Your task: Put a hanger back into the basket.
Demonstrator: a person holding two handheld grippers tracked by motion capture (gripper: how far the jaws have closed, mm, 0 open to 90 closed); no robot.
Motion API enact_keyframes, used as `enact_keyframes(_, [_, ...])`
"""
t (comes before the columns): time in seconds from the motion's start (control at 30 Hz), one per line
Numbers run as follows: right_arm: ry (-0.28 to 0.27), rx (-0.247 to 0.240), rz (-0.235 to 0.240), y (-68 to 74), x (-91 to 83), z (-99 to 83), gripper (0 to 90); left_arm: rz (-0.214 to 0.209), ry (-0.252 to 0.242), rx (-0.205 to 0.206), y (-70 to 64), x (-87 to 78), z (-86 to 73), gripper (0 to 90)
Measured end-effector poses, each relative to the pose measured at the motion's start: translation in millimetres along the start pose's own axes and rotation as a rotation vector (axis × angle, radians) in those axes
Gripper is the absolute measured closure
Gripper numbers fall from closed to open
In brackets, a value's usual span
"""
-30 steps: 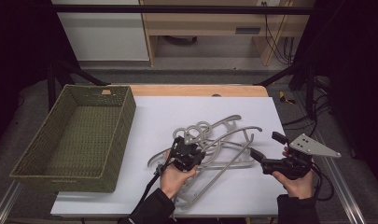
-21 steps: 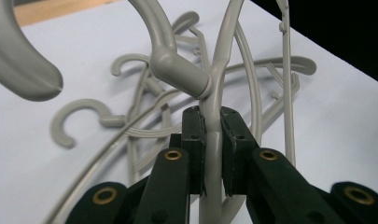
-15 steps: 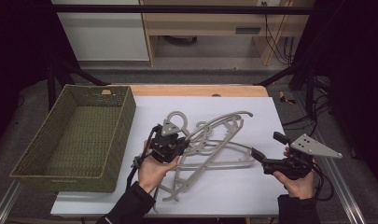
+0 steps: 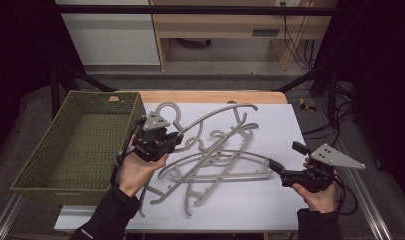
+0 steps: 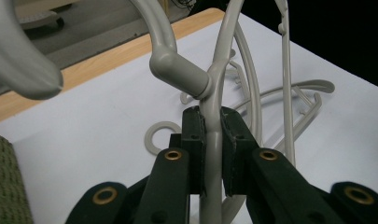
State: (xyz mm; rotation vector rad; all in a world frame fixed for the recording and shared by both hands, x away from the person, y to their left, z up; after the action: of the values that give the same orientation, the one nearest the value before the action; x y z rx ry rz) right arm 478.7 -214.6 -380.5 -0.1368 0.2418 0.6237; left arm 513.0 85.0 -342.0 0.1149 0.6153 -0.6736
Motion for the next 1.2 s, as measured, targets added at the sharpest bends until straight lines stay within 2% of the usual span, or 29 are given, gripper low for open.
enact_keyframes(0.2, [0.004, 0.0, 0.001, 0.3, 0.4, -0.5, 2.8, 0.01, -0.013, 0.013, 19.6, -22.6, 12.2, 81.5])
enact_keyframes(0.23, [0.001, -0.002, -0.001, -0.2, 0.3, -0.3, 2.8, 0.031, -0.012, 0.023, 30.0, -30.8, 15.1, 81.5])
enact_keyframes(0.27, [0.001, -0.002, -0.001, -0.2, 0.3, -0.3, 2.8, 0.031, -0.012, 0.023, 30.0, -30.8, 15.1, 81.5])
enact_keyframes(0.33, [0.002, -0.004, 0.0, -0.3, -0.3, -0.1, 2.8, 0.049, -0.011, 0.027, 41.9, -39.7, 17.3, 81.5])
enact_keyframes(0.5, [-0.002, -0.002, 0.0, -0.1, 0.2, 0.4, 2.8, 0.066, -0.023, 0.007, 66.7, -59.0, 22.9, 81.5])
enact_keyframes(0.7, [0.007, -0.003, 0.0, 0.6, 2.1, -0.9, 2.8, 0.114, -0.032, 0.008, 92.9, -80.5, 29.1, 81.5])
enact_keyframes(0.8, [0.008, -0.003, 0.0, 0.6, 2.5, -1.1, 2.8, 0.145, -0.039, 0.025, 105.7, -87.4, 30.4, 81.4])
enact_keyframes(0.93, [0.006, -0.005, 0.0, 1.3, 3.0, -0.8, 2.8, 0.171, -0.028, 0.024, 125.6, -92.9, 26.6, 81.4])
enact_keyframes(1.07, [0.012, -0.004, 0.007, 2.0, 3.5, -1.6, 2.8, 0.19, -0.024, -0.006, 147.1, -97.3, 19.3, 81.5])
enact_keyframes(1.13, [0.014, -0.004, 0.004, 1.7, 4.7, -2.5, 2.8, 0.192, -0.034, -0.038, 157.8, -98.8, 15.9, 81.4])
enact_keyframes(1.2, [0.021, -0.005, 0.005, 1.8, 6.5, -3.8, 2.8, 0.194, -0.029, -0.041, 168.1, -101.7, 11.7, 81.4])
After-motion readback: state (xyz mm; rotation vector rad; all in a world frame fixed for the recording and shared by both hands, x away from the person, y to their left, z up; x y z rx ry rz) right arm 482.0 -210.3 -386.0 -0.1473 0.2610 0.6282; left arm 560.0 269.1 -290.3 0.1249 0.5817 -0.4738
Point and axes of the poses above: each handheld gripper's, and its own axes: x roughly forward along the jaws, z roughly out of its top, y roughly to its left, the point moved 10 cm from there along x, roughly forward along the jaws, and after that the axes turned 7 degrees about -x, right-handed, at the moved point
